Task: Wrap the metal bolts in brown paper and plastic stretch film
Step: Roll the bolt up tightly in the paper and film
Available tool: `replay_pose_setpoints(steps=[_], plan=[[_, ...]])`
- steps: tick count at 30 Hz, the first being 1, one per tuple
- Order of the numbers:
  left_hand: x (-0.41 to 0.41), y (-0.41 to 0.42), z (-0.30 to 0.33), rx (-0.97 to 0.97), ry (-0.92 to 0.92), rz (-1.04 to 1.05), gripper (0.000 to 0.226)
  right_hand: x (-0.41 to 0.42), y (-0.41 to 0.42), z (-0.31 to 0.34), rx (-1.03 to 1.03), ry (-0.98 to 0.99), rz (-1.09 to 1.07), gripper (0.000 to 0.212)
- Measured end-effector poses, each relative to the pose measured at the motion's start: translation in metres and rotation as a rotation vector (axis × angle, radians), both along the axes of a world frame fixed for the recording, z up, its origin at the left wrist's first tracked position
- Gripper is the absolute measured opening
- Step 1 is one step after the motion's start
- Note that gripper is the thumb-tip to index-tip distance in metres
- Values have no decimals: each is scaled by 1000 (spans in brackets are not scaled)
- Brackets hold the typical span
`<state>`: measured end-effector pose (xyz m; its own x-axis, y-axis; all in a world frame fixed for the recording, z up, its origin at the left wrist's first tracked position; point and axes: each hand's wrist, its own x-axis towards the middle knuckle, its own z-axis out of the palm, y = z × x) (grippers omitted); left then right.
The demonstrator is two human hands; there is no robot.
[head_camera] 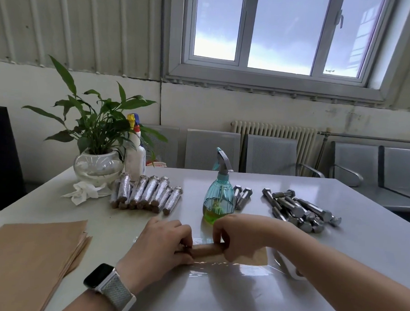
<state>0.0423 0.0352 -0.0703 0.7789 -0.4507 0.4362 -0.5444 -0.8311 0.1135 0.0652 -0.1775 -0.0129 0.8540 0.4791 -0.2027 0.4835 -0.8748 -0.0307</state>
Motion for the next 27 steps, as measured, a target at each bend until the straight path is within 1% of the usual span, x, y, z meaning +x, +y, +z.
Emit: replay_pose_setpoints(steps=[3,7,10,12,15,18,20,22,24,25,27], plan=[[-2,2,1,-2,-40,-12,30,0,1,5,-18,-2,16,33],[-8,-4,1,77,-139,-32,24,2,-3,3,-37,82,26,37],[-11,-4,-1,28,-169,-50,21,5,-9,5,39,160,-9,37],[-9,-1,-1,1,-168,-57,20,7,-16,11,69,207,-50,34],[-8,2,-2,-22,-159,-71,23,12,-29,17,31,282,-102,27],[-6,4,-4,-53,-148,-88,23,14,-39,16,156,400,-140,17],[-6,5,-4,-76,-147,-94,22,14,-41,17,228,438,-127,12],[-5,5,-4,-91,-148,-96,21,12,-38,18,215,400,-121,16],[-4,6,-5,-95,-143,-97,19,11,-31,15,136,300,-99,30],[-4,6,-6,-96,-135,-96,19,10,-27,12,97,259,-78,31],[-3,5,-7,-97,-124,-90,18,8,-20,6,49,155,-26,25]])
